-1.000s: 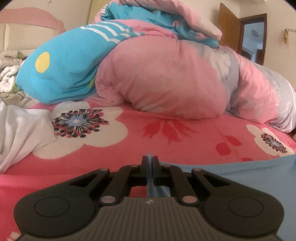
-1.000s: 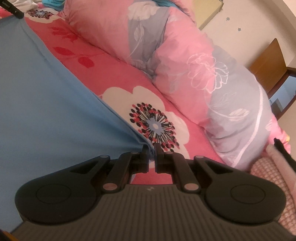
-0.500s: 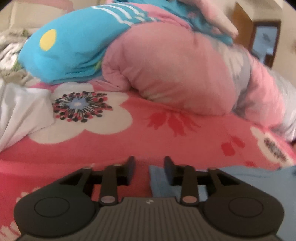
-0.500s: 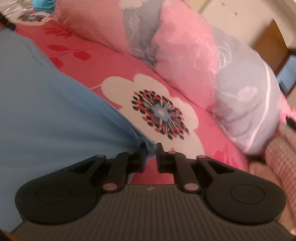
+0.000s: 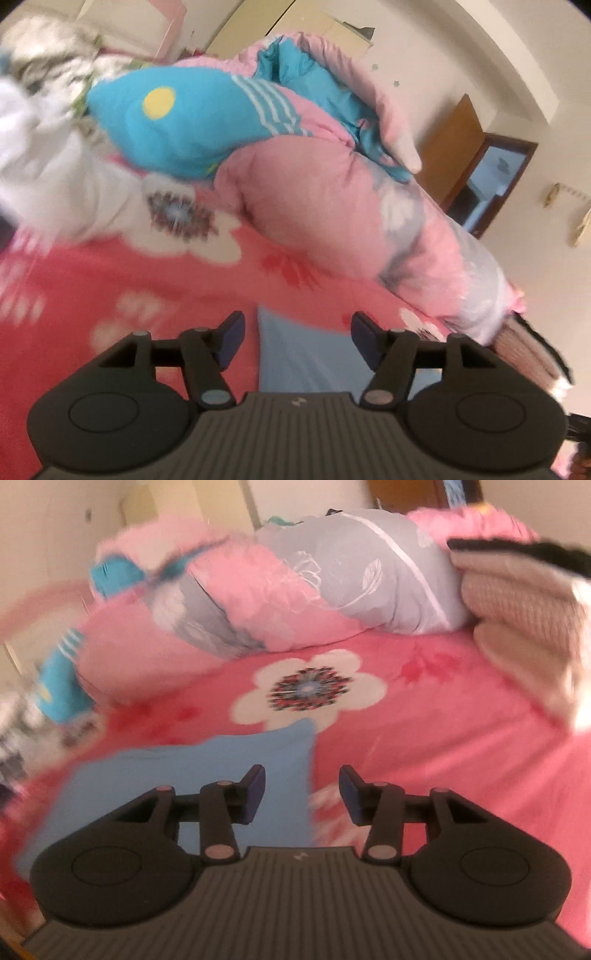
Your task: Fold clothes
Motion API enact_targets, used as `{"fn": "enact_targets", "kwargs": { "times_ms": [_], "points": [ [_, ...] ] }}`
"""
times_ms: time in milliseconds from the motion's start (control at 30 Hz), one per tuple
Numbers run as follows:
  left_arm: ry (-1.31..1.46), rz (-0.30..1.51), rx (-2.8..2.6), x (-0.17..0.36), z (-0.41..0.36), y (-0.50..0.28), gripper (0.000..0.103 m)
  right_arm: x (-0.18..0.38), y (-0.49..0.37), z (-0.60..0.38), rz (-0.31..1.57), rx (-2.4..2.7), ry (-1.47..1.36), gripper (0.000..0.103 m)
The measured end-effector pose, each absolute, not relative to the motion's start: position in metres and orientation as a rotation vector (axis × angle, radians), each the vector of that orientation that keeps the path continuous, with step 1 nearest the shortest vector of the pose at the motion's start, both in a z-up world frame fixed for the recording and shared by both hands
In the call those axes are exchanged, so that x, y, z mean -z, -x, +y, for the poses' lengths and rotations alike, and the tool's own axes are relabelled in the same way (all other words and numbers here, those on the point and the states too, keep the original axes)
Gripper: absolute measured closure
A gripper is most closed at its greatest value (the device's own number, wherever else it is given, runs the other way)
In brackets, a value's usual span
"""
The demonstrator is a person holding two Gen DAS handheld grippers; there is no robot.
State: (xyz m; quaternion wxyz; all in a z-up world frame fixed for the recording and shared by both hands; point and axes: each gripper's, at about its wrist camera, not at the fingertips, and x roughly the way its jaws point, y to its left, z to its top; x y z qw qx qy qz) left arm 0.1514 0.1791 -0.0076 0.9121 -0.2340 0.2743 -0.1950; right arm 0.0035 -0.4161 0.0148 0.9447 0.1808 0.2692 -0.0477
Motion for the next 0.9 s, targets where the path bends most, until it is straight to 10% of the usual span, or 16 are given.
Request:
{"fn": "enact_targets", "kwargs": {
  "times_ms": [400,533,900],
  "points": [
    [0.645,0.720,0.446,0.072,0.202,-0.075,0.068,0.049,0.070,-0.382,0.517,0.060,-0.930,0.058],
    [0.672,0.732,0.405,0.086,0.201,-0.076,0.096,0.064,0.080,-0.381,0.505,0.091,-0.979,0.058],
    [0.802,0.731,0.404,0.105,0.223,-0.072,0.100,0.081,0.101,-0.397,0.469,0.138,-1.050,0.058]
  ]
}}
